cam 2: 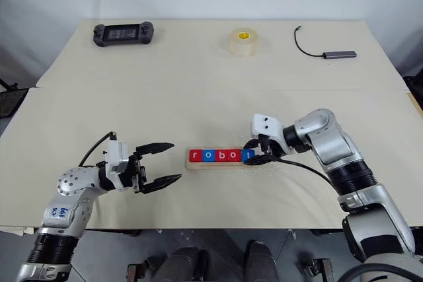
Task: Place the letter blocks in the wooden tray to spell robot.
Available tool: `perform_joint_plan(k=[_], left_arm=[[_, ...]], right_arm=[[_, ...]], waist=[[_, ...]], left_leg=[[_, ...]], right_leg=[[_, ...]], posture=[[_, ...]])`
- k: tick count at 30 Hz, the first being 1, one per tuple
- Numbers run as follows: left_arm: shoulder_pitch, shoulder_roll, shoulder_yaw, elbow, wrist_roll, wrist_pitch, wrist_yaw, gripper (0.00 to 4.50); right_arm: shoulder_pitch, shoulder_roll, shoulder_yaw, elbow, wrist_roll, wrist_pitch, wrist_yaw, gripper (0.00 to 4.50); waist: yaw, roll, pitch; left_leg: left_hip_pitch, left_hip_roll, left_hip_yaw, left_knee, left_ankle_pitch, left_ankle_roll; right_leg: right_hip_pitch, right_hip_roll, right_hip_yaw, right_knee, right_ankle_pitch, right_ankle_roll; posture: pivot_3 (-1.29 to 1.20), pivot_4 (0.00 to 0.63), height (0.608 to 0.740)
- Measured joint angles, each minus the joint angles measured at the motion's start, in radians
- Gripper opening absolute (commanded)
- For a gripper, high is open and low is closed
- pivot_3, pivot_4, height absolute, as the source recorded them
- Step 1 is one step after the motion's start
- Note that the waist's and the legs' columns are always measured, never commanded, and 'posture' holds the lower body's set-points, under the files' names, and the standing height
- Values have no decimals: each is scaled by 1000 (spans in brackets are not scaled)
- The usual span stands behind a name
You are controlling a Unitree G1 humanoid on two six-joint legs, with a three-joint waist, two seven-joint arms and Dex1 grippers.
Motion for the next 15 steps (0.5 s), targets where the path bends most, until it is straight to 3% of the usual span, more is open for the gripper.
perform_joint_plan(k=[3, 8, 11, 15], left_arm=[[2, 0, 0, -5, 0, 2, 2, 4500], [2, 0, 0, -10, 0, 5, 8, 4500], [2, 1, 0, -15, 0, 5, 9, 4500], [2, 2, 0, -16, 0, 5, 9, 4500]], right_arm=[[1, 0, -1, -3, 1, 4, -6, 4459], [11, -34, -35, -29, 11, 3, -11, 4486], [45, -77, -77, -67, 38, 15, -7, 3875], [104, -117, -99, -83, 46, 28, -9, 2503]], waist=[[1, 0, 0], [2, 0, 0], [3, 0, 0], [2, 0, 0]], left_leg=[[0, 0, 0, 0, 0, 0], [0, 0, 0, 0, 0, 0], [0, 0, 0, 0, 0, 0], [0, 0, 0, 0, 0, 0]], right_leg=[[0, 0, 0, 0, 0, 0], [0, 0, 0, 0, 0, 0], [0, 0, 0, 0, 0, 0], [0, 0, 0, 0, 0, 0]], posture=[[0, 150, 740], [0, 150, 740], [0, 150, 740], [0, 150, 740]])
